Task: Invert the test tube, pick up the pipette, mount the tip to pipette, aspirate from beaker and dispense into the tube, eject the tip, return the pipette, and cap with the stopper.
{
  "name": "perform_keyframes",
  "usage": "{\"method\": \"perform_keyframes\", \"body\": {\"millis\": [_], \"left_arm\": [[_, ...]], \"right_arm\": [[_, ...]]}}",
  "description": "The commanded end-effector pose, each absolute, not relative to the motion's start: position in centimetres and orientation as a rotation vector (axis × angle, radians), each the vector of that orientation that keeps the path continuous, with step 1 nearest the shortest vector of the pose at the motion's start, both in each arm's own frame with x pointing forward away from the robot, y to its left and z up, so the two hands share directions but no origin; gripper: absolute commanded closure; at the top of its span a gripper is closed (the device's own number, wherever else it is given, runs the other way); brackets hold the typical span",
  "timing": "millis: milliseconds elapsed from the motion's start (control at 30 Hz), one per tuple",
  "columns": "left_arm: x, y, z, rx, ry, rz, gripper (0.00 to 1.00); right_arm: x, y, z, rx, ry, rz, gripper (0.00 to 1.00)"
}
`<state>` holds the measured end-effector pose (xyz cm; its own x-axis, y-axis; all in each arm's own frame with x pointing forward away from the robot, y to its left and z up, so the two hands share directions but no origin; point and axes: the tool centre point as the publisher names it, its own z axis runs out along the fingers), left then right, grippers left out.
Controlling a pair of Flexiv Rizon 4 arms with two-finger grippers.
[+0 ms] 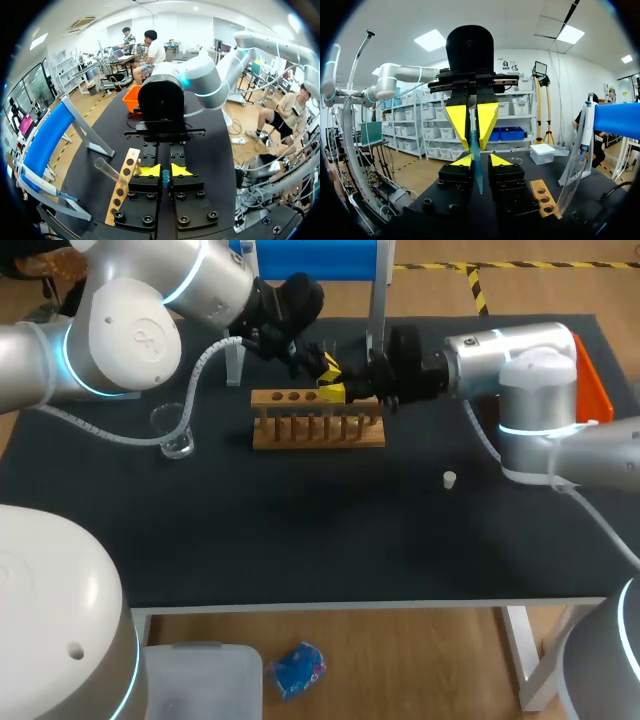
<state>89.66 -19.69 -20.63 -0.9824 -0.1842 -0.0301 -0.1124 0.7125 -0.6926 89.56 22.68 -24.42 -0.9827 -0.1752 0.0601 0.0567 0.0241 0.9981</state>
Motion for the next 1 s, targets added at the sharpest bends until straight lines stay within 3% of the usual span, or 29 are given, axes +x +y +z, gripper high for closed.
{"method": "perform_keyframes", "body": {"millis": [33, 233, 267, 567, 1000], "left_arm": [[89.7, -19.7, -20.5, -0.243, 2.824, -1.126, 1.0], [89.7, -19.7, -20.5, -0.243, 2.824, -1.126, 1.0], [89.7, -19.7, -20.5, -0.243, 2.824, -1.126, 0.0], [89.7, -19.7, -20.5, -0.243, 2.824, -1.126, 0.0], [89.7, -19.7, -20.5, -0.243, 2.824, -1.126, 0.0]], "right_arm": [[89.5, 22.5, -24.4, 0.121, -2.128, -2.079, 1.0], [89.5, 22.4, -24.4, 0.121, -2.134, -2.075, 1.0], [89.5, 22.4, -24.4, 0.12, -2.134, -2.074, 1.0], [89.6, 20.9, -24.4, 0.106, -2.137, -2.08, 1.0], [89.3, 14.5, -24.9, 0.093, -2.178, -2.057, 1.0]]}}
